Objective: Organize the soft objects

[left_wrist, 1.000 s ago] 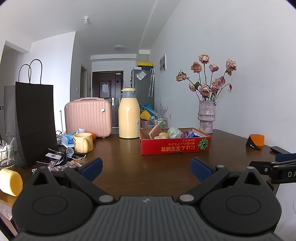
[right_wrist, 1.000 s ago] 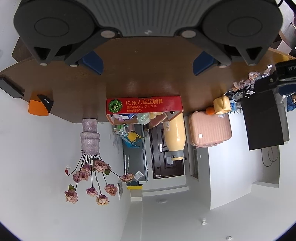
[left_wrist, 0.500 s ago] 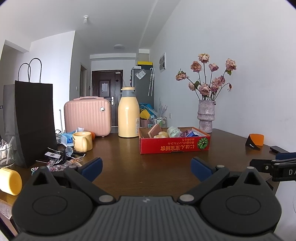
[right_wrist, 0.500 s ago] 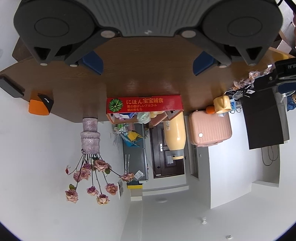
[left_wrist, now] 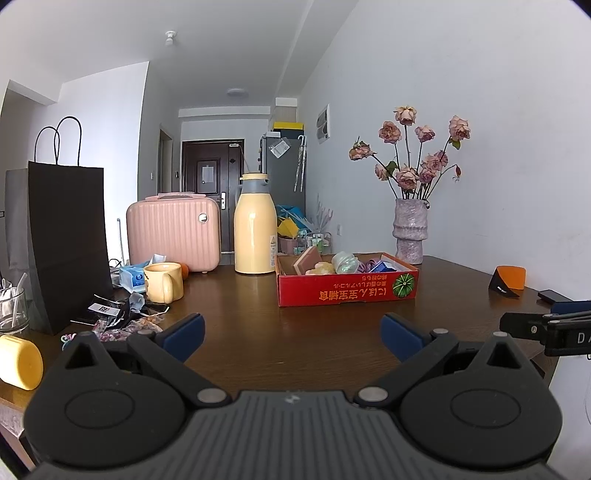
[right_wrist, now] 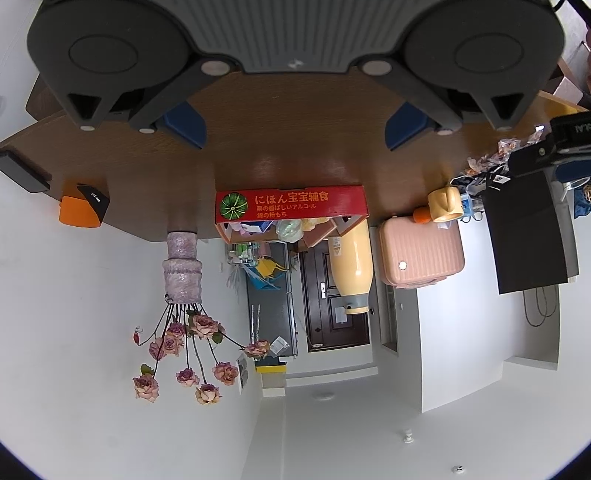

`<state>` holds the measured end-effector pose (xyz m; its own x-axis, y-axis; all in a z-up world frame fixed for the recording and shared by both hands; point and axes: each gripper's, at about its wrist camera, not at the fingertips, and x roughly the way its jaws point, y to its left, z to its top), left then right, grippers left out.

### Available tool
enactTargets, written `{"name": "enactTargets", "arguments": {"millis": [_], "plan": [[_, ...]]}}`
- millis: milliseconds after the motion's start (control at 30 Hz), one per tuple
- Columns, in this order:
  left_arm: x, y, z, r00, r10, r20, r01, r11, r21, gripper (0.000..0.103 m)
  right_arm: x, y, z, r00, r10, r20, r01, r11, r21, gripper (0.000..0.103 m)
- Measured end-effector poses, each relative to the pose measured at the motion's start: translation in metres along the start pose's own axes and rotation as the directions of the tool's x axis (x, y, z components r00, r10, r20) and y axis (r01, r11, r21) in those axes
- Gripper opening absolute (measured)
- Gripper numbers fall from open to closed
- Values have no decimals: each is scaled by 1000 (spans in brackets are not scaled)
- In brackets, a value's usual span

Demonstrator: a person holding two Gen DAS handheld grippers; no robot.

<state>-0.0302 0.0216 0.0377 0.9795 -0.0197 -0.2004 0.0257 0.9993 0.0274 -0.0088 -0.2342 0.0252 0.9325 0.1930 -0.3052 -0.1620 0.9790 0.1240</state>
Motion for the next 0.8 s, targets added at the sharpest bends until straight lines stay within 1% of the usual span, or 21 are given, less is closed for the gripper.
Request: {"name": "enactTargets", "arguments": {"millis": [233,633,800], "plan": [[-3,-1,0,1000,1,10,-1,1000,-1,103,0,2,-1,1000,10,-2,-10,1000,-6,103],[-2,2,0,1000,9,0,-9,1000,-23,103,1,0,-1,1000,10,1,-10,1000,-4,103],[-1,2,0,1000,-7,-4,7,1000,-26,103,2,0,-1,1000,11,1,-11,1000,0,103]]}}
